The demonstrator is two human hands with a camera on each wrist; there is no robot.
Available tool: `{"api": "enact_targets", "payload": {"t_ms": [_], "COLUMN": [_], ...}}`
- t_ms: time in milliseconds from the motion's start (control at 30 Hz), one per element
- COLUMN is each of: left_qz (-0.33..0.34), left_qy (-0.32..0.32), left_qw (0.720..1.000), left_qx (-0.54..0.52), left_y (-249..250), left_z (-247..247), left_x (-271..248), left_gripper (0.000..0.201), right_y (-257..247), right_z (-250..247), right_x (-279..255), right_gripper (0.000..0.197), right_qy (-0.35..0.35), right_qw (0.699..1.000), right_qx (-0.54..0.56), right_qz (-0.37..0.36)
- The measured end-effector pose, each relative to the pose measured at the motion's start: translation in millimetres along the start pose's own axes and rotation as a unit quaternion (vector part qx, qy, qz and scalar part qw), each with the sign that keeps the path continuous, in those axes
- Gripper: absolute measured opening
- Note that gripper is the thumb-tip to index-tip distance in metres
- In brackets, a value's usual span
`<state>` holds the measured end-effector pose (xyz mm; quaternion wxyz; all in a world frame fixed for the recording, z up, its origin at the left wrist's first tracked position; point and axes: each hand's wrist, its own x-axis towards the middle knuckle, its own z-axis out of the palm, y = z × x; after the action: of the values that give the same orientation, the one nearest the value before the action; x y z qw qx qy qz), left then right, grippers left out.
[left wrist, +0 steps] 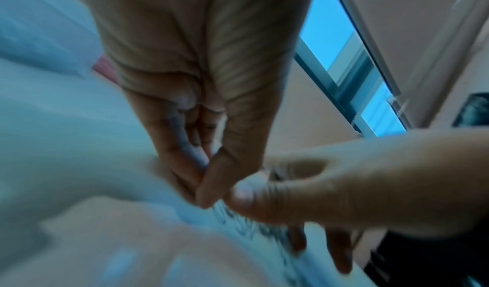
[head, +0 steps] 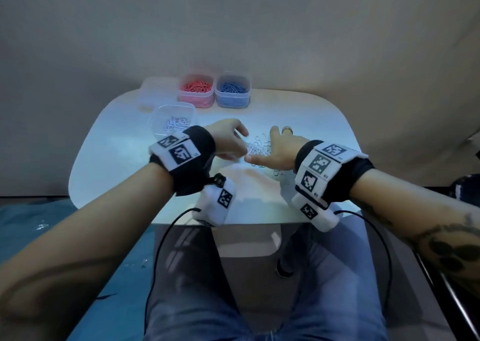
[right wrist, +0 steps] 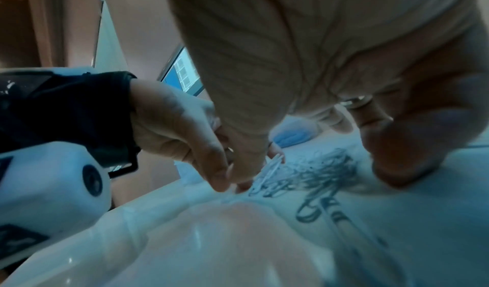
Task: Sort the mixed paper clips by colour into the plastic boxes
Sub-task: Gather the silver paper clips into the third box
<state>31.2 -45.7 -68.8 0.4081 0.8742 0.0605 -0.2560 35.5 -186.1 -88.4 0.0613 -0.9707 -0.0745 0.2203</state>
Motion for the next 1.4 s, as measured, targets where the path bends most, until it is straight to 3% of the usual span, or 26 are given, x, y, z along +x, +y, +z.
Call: {"api": "enact_targets", "payload": {"t_ms": [167, 333, 500, 633, 800, 1200, 1333, 1400], "left_qz": [0.011, 0.049, 0.073, 0.069, 0.062, 0.056, 0.049, 0.053], "left_qy": [0.094, 0.114, 0.153, 0.163, 0.184, 0.262, 0.297, 0.292], "left_qw": [0.995, 0.990, 0.979, 0.977, 0.974, 0.943, 0.945, 0.951], "left_qx": [0.031, 0.065, 0.117, 0.120, 0.120, 0.196, 0.128, 0.088], "left_y": [-4, 0, 6, 7, 7, -14, -40, -51], "left_z": [-14, -21, -25, -29, -33, -66, -87, -93], "left_x": [-14, -34, -49, -54, -56, -45, -31, -24], "left_gripper": [0.021, 0.016, 0.018, 0.018, 0.015, 0.013, 0.010, 0.020], "right_y": [-26, -37, -43, -43, -48, -51, -48, -46], "right_z": [17, 22, 24, 26, 28, 30, 28, 26], "right_x": [1, -5, -11, -7, -18, -14, -9, -6], "right_gripper": [0.076, 0.038, 0.037, 0.035, 0.035, 0.041, 0.034, 0.027], "right_qy": [0.079, 0.065, 0.092, 0.062, 0.142, 0.141, 0.138, 0.134], "right_qw": [0.997, 0.982, 0.973, 0.981, 0.974, 0.981, 0.985, 0.985], "right_qx": [-0.015, -0.173, -0.204, -0.165, -0.162, -0.105, -0.063, -0.053], "right_qz": [0.009, -0.033, -0.052, -0.082, -0.065, -0.083, -0.085, -0.090]}}
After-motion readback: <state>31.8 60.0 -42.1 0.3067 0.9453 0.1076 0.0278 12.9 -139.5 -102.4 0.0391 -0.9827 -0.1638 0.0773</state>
